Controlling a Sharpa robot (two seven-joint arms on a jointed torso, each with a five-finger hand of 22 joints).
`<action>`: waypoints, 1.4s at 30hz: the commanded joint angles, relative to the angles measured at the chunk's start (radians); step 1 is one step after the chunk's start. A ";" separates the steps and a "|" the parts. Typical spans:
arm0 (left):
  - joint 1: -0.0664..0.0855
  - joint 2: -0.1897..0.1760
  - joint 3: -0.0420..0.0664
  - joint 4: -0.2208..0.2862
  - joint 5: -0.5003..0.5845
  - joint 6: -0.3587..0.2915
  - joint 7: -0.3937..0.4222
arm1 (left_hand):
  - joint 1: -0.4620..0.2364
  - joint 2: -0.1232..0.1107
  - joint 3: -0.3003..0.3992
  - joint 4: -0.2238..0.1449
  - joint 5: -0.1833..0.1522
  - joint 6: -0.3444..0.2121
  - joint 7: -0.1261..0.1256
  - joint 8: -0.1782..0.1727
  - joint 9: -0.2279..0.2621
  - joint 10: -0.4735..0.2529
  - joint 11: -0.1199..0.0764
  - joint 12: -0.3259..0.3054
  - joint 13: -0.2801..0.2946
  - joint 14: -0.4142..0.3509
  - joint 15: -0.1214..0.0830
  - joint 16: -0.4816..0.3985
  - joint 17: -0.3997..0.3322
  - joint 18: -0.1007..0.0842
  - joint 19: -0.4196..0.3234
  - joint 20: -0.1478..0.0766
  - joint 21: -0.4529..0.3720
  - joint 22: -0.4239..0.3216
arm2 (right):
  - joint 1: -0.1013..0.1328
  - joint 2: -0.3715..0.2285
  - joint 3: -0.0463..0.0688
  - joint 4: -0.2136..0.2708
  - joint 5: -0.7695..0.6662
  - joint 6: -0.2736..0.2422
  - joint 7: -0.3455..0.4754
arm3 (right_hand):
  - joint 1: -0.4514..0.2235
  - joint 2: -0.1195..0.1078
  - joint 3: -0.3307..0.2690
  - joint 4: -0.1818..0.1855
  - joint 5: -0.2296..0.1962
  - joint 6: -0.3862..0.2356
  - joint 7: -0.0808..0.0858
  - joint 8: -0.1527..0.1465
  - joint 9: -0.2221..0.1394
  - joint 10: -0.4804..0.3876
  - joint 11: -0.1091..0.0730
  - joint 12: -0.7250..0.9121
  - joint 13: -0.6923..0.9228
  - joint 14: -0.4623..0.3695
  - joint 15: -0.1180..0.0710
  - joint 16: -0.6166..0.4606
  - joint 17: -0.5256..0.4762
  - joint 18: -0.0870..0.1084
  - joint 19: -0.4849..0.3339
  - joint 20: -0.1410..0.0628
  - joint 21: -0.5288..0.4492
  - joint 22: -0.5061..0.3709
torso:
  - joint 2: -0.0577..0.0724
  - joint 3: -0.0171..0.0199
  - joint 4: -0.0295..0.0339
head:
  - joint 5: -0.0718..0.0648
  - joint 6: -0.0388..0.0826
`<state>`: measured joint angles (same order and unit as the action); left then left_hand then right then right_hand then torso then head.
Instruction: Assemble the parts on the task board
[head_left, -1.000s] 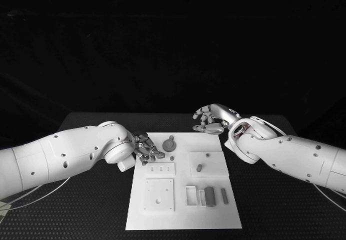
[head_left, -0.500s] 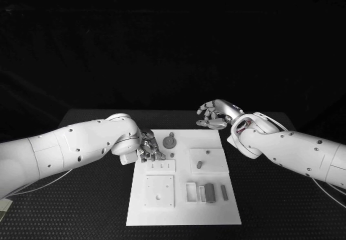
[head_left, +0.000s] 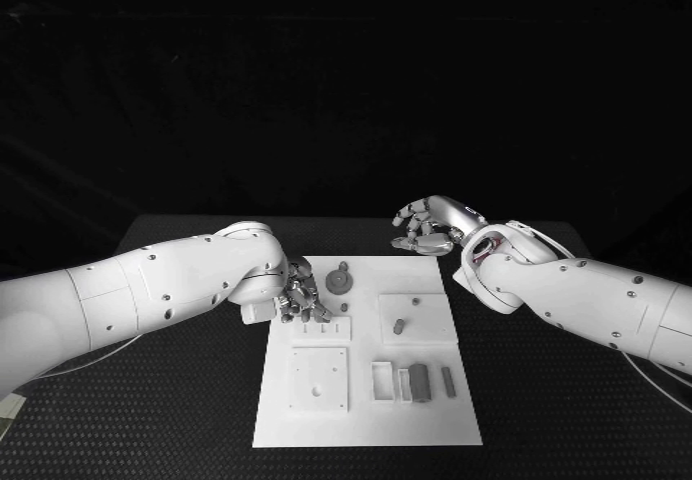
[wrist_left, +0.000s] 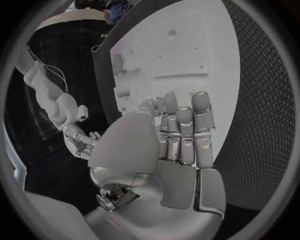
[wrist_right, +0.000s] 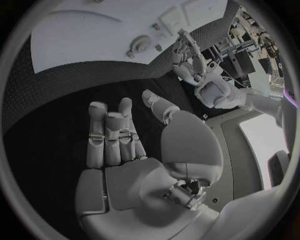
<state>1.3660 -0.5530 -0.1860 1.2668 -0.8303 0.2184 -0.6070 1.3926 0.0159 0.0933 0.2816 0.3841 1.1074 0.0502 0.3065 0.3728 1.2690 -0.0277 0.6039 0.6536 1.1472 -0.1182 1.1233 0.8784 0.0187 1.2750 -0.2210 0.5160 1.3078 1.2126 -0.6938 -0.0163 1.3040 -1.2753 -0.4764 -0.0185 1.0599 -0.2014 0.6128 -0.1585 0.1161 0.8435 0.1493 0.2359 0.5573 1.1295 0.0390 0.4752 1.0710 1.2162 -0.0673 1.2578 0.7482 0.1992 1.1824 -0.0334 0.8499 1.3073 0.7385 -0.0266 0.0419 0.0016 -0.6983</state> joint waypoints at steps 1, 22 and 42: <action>0.002 0.010 0.001 -0.004 -0.065 0.024 -0.006 | -0.021 0.011 0.085 -0.089 -0.005 0.050 -0.048 0.173 0.480 0.034 -0.040 0.009 0.001 0.031 -0.048 0.012 -0.007 0.031 0.021 -0.034 0.009 0.024 | 0.000 0.001 0.001 0.001 0.002 0.013 0.007 | 0.012 0.002 -0.004 0.000 -0.002 -0.002 0.007 -0.005 -0.001 -0.003 0.004 -0.004 -0.002 -0.006 -0.001 -0.004 0.001 0.063 0.001 -0.001 -0.006 0.016 | 0.000 -0.0005 0.0001 | 0.000 -0.002; -0.002 0.039 -0.021 -0.056 -0.086 0.034 0.010 | -0.558 0.062 0.459 -0.538 -0.024 0.076 -0.052 0.160 0.514 0.044 -0.045 0.044 -0.024 0.033 -0.054 0.082 -0.104 0.023 0.053 -0.043 0.044 0.020 | 0.000 0.003 0.001 0.001 0.002 0.016 0.007 | 0.012 0.003 -0.006 0.000 -0.002 -0.003 0.008 -0.005 -0.001 -0.004 0.004 -0.003 -0.004 -0.007 0.000 -0.004 0.002 0.063 0.000 0.000 -0.007 0.017 | 0.003 -0.0020 -0.0019 | -0.007 -0.012; -0.004 0.023 -0.021 -0.054 -0.074 0.000 0.020 | -0.568 0.058 0.465 -0.543 -0.031 0.074 -0.051 0.158 0.515 0.042 -0.045 0.043 -0.026 0.032 -0.054 0.082 -0.108 0.023 0.053 -0.043 0.043 0.019 | 0.000 0.006 0.001 -0.002 -0.001 0.052 -0.003 | 0.015 0.004 -0.007 -0.003 -0.002 -0.002 0.008 -0.005 -0.002 -0.004 0.004 -0.002 -0.006 -0.007 0.000 -0.004 0.002 0.063 0.000 0.000 -0.008 0.017 | 0.002 -0.0013 -0.0039 | -0.008 -0.003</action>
<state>1.3625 -0.5295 -0.2070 1.2107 -0.9108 0.2293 -0.6025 0.8350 0.0748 0.5333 -0.2425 0.3587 1.1791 0.0016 0.4669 0.8864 1.3061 -0.0754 0.6456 0.6289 1.1812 -0.1734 1.2004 0.7710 0.0224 1.3209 -0.2658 0.5580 1.3074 1.2127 -0.6893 -0.0163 1.3023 -1.2742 -0.4569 -0.0199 1.0638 -0.1975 0.6101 -0.1613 0.1161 0.8395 0.1492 0.2359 0.5566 1.1296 0.0390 0.4752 1.0661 1.2159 -0.0670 1.2578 0.7491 0.1994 1.1806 -0.0314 0.8462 1.3079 0.7409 -0.0285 0.0388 -0.0063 -0.7027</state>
